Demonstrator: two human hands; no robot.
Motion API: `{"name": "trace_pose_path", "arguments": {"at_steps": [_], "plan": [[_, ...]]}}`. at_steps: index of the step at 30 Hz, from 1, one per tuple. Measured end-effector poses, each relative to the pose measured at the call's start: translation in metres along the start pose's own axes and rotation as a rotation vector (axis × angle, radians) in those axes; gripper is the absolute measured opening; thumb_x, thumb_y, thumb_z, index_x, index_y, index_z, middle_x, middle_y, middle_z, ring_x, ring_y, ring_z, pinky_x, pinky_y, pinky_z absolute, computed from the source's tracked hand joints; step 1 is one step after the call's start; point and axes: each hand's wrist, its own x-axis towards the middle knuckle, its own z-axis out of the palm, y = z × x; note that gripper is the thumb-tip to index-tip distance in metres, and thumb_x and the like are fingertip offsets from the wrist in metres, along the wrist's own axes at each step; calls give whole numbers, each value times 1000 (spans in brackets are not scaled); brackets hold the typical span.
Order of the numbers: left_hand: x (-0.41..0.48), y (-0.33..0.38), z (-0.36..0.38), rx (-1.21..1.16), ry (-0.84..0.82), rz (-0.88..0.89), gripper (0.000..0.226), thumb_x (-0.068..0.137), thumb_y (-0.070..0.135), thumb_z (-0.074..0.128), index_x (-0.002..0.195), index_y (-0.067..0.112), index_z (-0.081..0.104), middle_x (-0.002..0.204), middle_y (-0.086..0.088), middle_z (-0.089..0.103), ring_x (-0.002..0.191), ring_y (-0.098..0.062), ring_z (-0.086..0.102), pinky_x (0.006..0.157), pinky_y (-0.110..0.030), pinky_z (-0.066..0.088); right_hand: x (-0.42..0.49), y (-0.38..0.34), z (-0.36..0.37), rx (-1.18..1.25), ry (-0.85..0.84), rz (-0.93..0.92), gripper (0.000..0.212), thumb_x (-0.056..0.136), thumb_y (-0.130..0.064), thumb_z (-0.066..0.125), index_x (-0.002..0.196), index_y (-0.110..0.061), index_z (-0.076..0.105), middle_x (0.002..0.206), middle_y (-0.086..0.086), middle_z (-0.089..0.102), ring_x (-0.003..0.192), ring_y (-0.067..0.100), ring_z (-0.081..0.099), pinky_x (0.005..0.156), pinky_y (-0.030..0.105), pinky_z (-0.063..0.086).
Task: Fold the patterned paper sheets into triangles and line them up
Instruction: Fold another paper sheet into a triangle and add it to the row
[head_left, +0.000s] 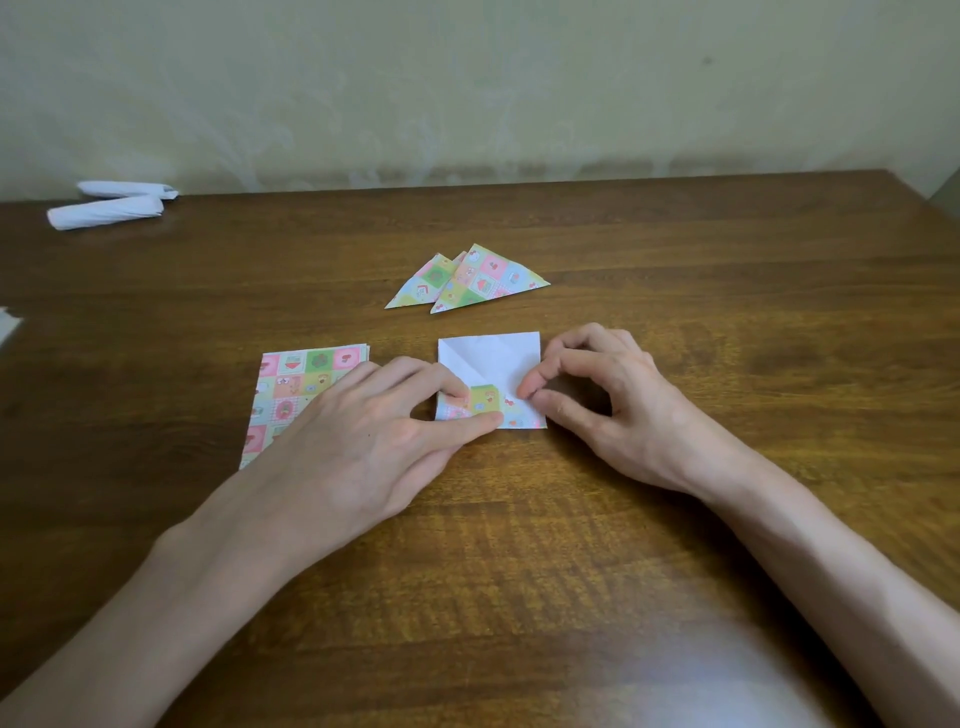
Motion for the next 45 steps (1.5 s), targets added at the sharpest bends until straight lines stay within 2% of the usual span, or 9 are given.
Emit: {"name": "trace_pose_path", "arguments": {"at_steps": [11, 19, 24, 27, 30, 33, 35, 38, 45], "plan": [[-1, 0, 2, 3, -1, -8, 45, 97, 32, 59, 141, 43, 59, 133, 7, 56, 123, -16, 55, 87, -39, 55, -1, -5, 1, -27, 20, -24, 28, 92, -38, 73, 115, -54, 68, 115, -18, 50, 116, 5, 41, 103, 31, 28], [-2, 5, -6, -44, -50, -56, 45, 103, 51, 37, 145, 48, 52, 141, 13, 50, 133, -9, 45, 100, -38, 47, -2, -8, 8, -92, 81, -40, 19, 91, -40, 73, 107, -51, 77, 113, -14, 50, 113, 7, 41, 102, 32, 29], [-3, 7, -11, -67, -97, -75, 49, 102, 60, 31, 147, 51, 48, 144, 15, 46, 135, -6, 38, 105, -36, 39, 0, -13, 16, -74, 154, 12, 27, 79, -67, 66, 95, -50, 78, 109, -15, 50, 111, 8, 44, 98, 32, 30], [-4, 5, -11, -103, -112, -83, 49, 101, 62, 29, 147, 54, 46, 145, 18, 44, 139, -4, 34, 108, -34, 35, 1, -15, 19, -74, 174, 32, 29, 76, -70, 65, 91, -49, 78, 107, -16, 50, 111, 8, 44, 95, 29, 28], [-2, 1, -9, -165, -67, -107, 43, 100, 57, 39, 139, 56, 54, 139, 24, 49, 135, 2, 38, 107, -28, 33, 2, -15, 18, -69, 159, 47, 27, 76, -68, 66, 90, -49, 78, 106, -17, 49, 110, 8, 43, 93, 29, 26], [5, -2, -3, -314, 77, -187, 29, 100, 48, 51, 119, 47, 73, 116, 29, 64, 118, 2, 55, 98, -28, 41, 4, -16, 19, -68, 164, 62, 22, 77, -64, 68, 87, -48, 78, 105, -18, 49, 111, 8, 42, 94, 30, 26], [15, -5, 1, -467, 134, -312, 21, 101, 43, 58, 111, 44, 76, 101, 30, 68, 108, 1, 59, 89, -26, 42, 5, -17, 21, -68, 178, 78, 19, 76, -63, 70, 84, -47, 77, 105, -17, 49, 112, 8, 42, 95, 32, 26], [34, -9, 5, -602, 156, -476, 20, 94, 39, 71, 113, 45, 74, 89, 27, 73, 103, 2, 62, 88, -23, 39, 5, -17, 23, -63, 189, 79, 20, 75, -63, 70, 82, -46, 77, 105, -17, 50, 113, 9, 42, 96, 34, 28], [38, -17, 5, -592, 40, -432, 27, 82, 38, 84, 106, 45, 74, 93, 31, 70, 104, -1, 58, 98, -33, 39, 6, -15, 23, -57, 188, 79, 21, 73, -63, 71, 82, -46, 77, 105, -18, 50, 112, 8, 41, 94, 32, 26]]}}
